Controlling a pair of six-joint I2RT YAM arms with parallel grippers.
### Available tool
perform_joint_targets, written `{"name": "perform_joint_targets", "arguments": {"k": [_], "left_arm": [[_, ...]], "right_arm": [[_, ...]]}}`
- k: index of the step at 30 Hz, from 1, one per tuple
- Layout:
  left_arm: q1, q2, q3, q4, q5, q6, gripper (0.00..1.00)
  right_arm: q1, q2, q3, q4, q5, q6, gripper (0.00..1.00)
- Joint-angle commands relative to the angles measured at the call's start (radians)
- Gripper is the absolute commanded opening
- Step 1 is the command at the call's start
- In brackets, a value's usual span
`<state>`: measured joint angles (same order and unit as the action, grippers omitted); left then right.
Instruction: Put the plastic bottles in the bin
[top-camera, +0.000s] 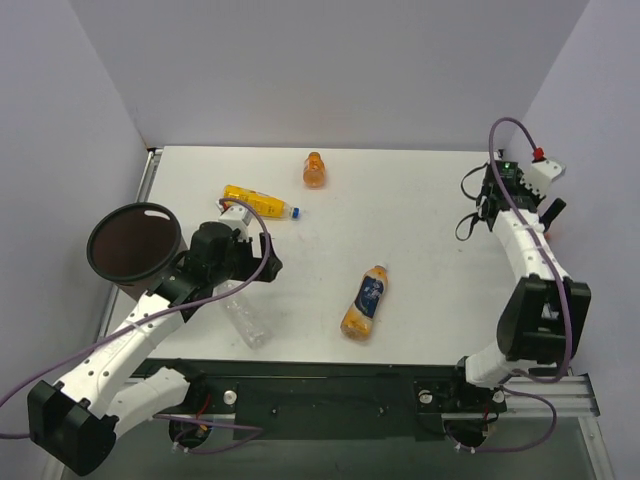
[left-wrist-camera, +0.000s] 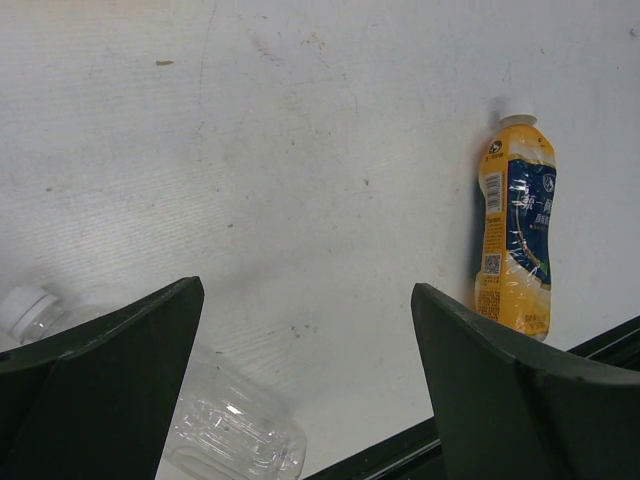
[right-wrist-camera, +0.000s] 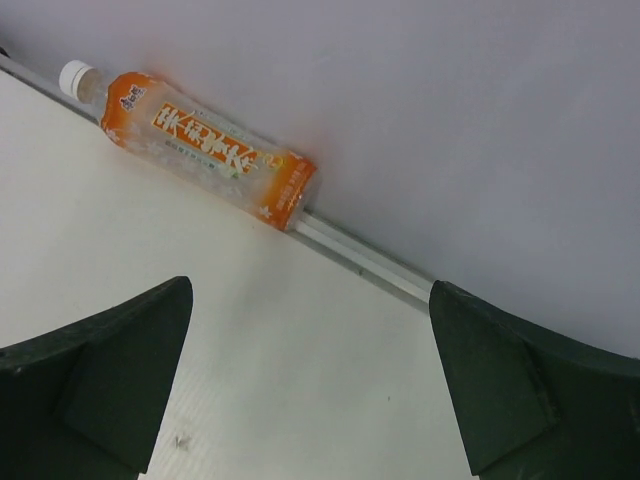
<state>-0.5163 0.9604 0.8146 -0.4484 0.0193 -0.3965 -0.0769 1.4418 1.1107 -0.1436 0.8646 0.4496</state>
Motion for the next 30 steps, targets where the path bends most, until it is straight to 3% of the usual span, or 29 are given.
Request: {"name": "perform_joint_targets", "arguments": {"k": [1,6,13,20,25,30], "left_arm": [[-0.004,0.023,0.005,0.112,0.03,-0.004,0.97],[-0.005,0.043,0.014,0.105,-0.01,-0.001,0.97],[-0.008,0.103,0.096,0.088,-0.058,0.013,0.97],[-0.008,0.181,0.156,0.067,-0.058,0.034,0.97],[-0.008,0.235,0.228,-0.012,-0.024,0.068,0.97],[-0.01,0.233,0.209,0.003,-0.028,0.097,0.97]], "right_arm": [[-0.076,0.199,0.199,-0.04,-0.068,-0.112,1.0],[-0.101,0.469,0.435,-0.164,-0.082,-0.213,1.0],[-0.135,0.692,0.651,-0.257,-0.107,-0.298,1.0],[-0.152,0.825,0.793,-0.349,-0.173,-0.321,1.0],[-0.152,0.881,0.834,-0.326,-0.087,-0.402,1.0],[-0.149,0.957,0.925,-0.373,-0.096,-0.505,1.0]]}}
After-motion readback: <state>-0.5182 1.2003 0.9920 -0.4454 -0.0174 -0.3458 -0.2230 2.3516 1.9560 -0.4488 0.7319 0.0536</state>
